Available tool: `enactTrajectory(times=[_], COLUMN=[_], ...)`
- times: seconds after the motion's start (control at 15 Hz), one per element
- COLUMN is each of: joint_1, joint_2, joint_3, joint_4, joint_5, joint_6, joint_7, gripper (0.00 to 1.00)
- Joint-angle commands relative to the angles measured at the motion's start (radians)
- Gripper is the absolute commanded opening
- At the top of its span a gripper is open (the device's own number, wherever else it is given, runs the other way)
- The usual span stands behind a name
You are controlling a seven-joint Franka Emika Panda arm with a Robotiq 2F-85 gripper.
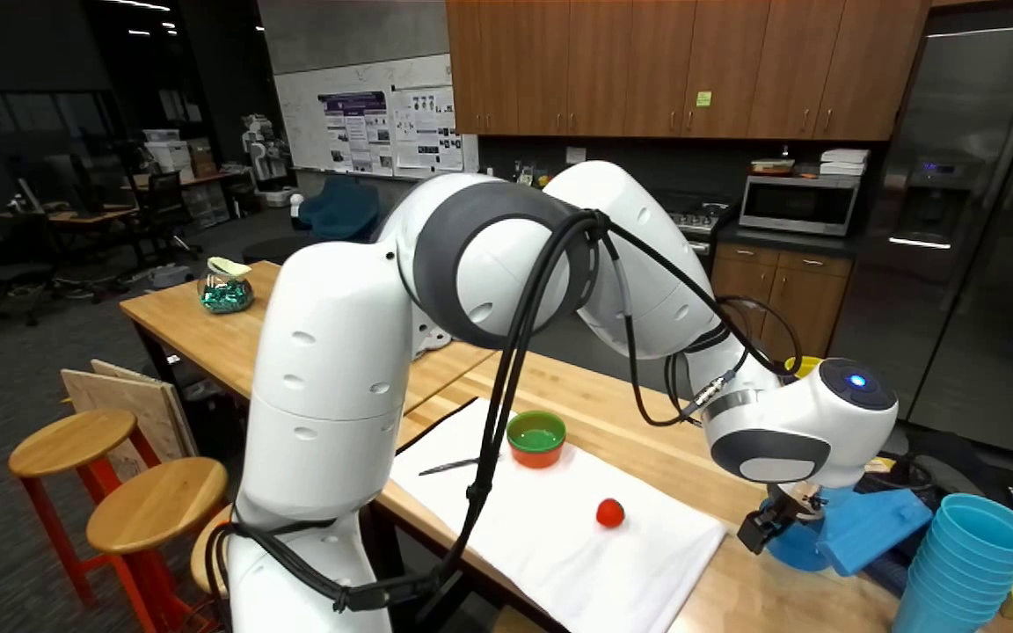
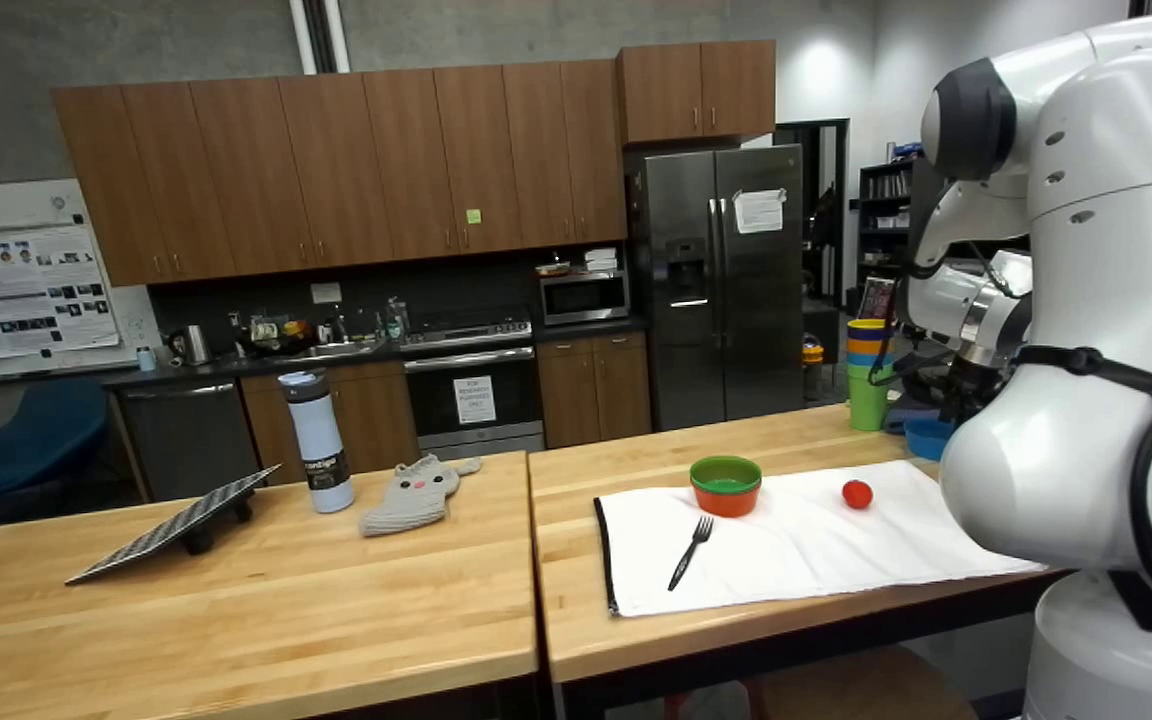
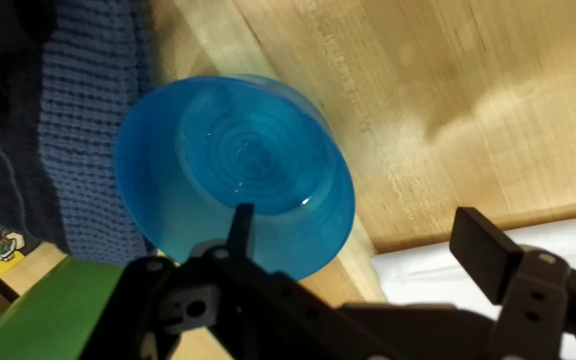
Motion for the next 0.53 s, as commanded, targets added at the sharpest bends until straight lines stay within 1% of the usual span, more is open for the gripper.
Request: enactTrajectory(times=[0.0, 0.07, 0.13, 0.47], joint_1=[-0.033, -0.036, -0.039, -0.043], joint_2=[0.007, 0.008, 0.005, -0.002], joint_3=[0.040, 0.045, 0.052, 0.070], joint_4=[0.030, 0.036, 0.035, 0.040], joint_5=[0.009, 0.008, 0.013, 0.013], joint_6=[-0.013, -0.020, -0.020, -0.020], joint_7=[0.022, 0.023, 0.020, 0.015], gripper=[0.73, 0.71, 0.65, 0.25])
